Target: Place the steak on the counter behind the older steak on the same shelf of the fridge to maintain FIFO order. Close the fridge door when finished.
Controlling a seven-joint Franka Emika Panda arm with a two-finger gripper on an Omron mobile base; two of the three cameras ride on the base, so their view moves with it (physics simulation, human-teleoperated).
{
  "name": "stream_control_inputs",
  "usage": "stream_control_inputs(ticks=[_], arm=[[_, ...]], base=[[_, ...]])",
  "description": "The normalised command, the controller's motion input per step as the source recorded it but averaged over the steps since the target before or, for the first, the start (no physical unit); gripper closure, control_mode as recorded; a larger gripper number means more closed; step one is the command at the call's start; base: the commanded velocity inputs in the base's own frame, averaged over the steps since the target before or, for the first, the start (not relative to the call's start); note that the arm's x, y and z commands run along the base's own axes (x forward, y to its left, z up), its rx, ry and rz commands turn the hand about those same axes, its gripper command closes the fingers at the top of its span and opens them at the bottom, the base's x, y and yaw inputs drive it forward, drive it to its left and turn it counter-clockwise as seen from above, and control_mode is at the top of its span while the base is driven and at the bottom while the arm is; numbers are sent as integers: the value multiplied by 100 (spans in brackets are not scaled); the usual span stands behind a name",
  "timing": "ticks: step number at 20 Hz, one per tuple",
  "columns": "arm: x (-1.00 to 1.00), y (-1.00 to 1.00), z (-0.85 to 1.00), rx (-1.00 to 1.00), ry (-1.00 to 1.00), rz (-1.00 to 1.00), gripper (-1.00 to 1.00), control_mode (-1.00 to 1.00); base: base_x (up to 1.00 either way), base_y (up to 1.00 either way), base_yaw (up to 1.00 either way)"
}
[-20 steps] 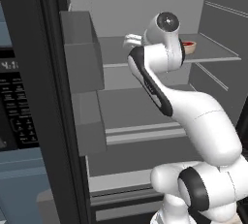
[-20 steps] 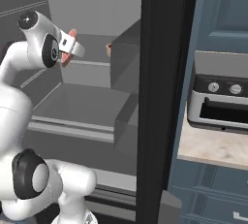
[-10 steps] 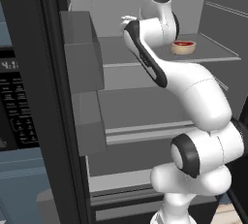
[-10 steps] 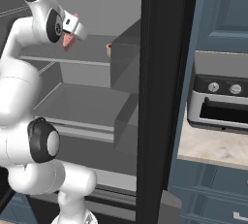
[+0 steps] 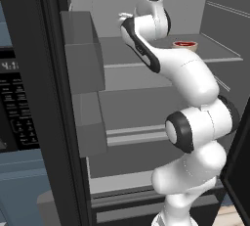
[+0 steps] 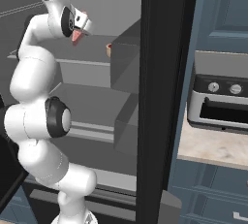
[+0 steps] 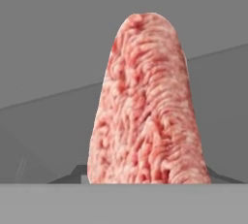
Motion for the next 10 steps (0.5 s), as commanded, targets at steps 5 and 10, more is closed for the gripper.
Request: stream_control_inputs(ticks=[5, 10], arm=[[74, 0, -29, 0, 0, 0, 100, -100], [55, 0, -42, 0, 0, 0, 100, -100]], base=[[0, 0, 0], [0, 0, 0]])
